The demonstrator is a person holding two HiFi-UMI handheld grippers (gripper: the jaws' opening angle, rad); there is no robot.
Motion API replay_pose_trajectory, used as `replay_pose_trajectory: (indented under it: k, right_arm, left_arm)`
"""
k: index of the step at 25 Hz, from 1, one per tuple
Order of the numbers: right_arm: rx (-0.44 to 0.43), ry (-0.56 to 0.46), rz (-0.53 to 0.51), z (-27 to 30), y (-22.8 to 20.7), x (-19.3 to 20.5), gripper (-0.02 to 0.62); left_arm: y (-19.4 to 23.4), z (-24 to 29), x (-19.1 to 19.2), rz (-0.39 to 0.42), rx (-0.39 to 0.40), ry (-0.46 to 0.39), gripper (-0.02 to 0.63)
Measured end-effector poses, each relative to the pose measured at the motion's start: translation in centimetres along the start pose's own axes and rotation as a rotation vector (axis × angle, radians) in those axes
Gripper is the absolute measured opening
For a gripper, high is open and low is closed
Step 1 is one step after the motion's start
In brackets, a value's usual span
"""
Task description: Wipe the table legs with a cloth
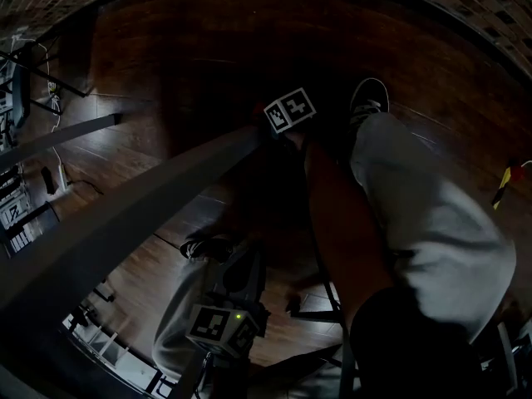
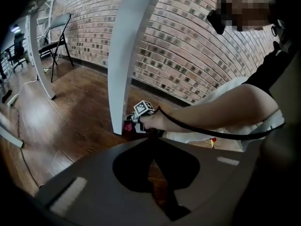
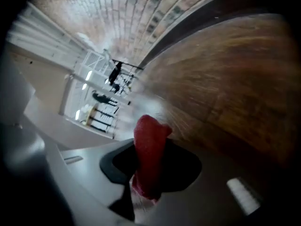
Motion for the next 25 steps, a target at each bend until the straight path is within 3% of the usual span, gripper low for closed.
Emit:
replay_pose_trajectory:
  k: [5, 13, 19, 25]
  right_arm:
    - [-0.192, 0.095, -0.079, -0.2, 3.9, -2.0, 0.098]
    - [-0.453, 0.086, -0.020, -5.6, 10.9, -6.9, 0.097]
    - [-0.513, 0.054, -0.085, -10.8, 18.2, -9.5, 0.097]
    - [-0.607, -0.094, -0.146, -17.5, 25.3, -13.0, 0.097]
  left_arm:
    - [-0.5, -0.2, 0.0, 0.022, 0.007, -0.004, 0.003]
    - [-3.2, -0.9, -0.7, 0.068, 0.071, -0.085, 0.002]
    - [-5.4, -4.5, -0.7, 0.129, 0.092, -0.131, 0.003]
    - [-6.1, -7.1, 1.5, 0.140, 0.126, -0.182, 0.002]
Point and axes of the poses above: the fingertips, and each gripper's own axes: z forward along the fingers, y to its left, x out of its underside, the point moved 6 cm from there along -z, backward along the fingers, and after that the axes turned 12 degrees about -y, right-handed, at the moved point
